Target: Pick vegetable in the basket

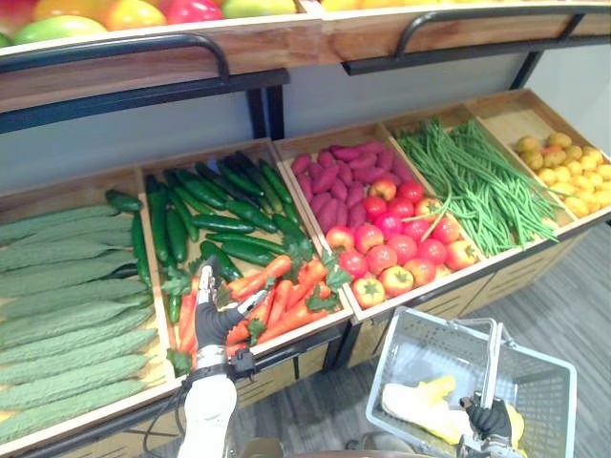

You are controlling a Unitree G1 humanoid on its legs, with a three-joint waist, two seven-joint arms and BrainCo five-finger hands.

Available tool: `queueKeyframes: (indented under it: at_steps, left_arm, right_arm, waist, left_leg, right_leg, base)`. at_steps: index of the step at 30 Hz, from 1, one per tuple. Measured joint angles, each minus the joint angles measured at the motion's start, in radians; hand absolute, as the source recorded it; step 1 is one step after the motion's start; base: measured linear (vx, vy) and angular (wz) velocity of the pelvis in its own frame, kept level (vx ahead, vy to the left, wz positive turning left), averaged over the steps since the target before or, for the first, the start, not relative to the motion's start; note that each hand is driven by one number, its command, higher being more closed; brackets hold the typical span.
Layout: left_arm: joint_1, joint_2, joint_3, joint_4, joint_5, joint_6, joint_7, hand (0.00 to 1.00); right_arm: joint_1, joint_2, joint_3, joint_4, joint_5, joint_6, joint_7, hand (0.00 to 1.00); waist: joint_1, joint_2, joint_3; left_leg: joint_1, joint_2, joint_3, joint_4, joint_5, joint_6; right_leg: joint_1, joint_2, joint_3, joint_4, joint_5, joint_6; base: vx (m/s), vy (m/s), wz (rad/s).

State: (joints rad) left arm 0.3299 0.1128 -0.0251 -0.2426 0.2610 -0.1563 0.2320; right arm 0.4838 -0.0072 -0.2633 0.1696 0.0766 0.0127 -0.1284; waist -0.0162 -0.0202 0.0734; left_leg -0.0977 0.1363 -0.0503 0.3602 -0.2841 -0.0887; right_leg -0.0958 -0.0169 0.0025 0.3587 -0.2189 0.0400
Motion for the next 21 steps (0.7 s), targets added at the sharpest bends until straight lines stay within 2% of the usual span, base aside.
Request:
queueKeyframes:
  at_steps: [5,10,12,16,21]
  left_arm:
    - [-0.039,0.075,0.022,0.057,0.159,0.007,-0.016,0.00]
    - [-0.155,0.161,0.022,0.215,0.309,0.043,-0.015,0.00]
    - [-0.158,0.184,0.018,0.249,0.345,0.050,-0.016,0.00]
    - [-0.203,0.209,0.015,0.349,0.390,0.071,-0.016,0.00]
    - [-0.312,0.233,-0.032,0.474,0.412,0.101,-0.015,0.00]
  right_arm:
    - [0.000,-0.013,-0.005,0.000,-0.003,0.000,0.021,1.00]
    - [-0.005,-0.024,-0.001,0.007,-0.010,-0.006,0.051,1.00]
    - [-0.018,-0.033,0.007,0.022,-0.010,-0.006,0.063,1.00]
    - [-0.046,-0.044,0.008,0.064,-0.010,-0.009,0.069,1.00]
    - [-0.083,-0.048,0.033,0.085,-0.010,-0.016,0.085,1.00]
  waist:
    - [-0.021,0.012,-0.035]
    - [-0.042,0.001,-0.045]
    - [-0.061,0.004,-0.049]
    - [-0.078,0.003,-0.050]
    - [-0.083,-0.001,-0.046]
  left_leg:
    - [0.001,0.002,0.025,-0.050,0.060,-0.014]
    - [0.040,-0.012,0.042,-0.153,0.113,-0.018]
    - [0.048,-0.011,0.045,-0.182,0.128,-0.020]
    - [0.061,-0.011,0.060,-0.231,0.152,-0.023]
    - [0.049,-0.012,0.088,-0.290,0.192,-0.022]
  right_leg:
    - [-0.004,-0.003,0.003,-0.037,0.026,-0.005]
    - [-0.014,-0.003,0.023,-0.053,0.033,-0.010]
    - [-0.015,-0.002,0.027,-0.069,0.043,-0.014]
    - [-0.032,0.004,0.042,-0.074,0.051,-0.017]
    - [-0.081,0.012,0.072,-0.084,0.077,-0.019]
  base:
    - [0.03,0.013,-0.03]
    - [0.03,-0.014,-0.07]
    - [0.02,-0.016,-0.07]
    - [-0.01,-0.017,-0.12]
    - [-0.05,-0.012,-0.17]
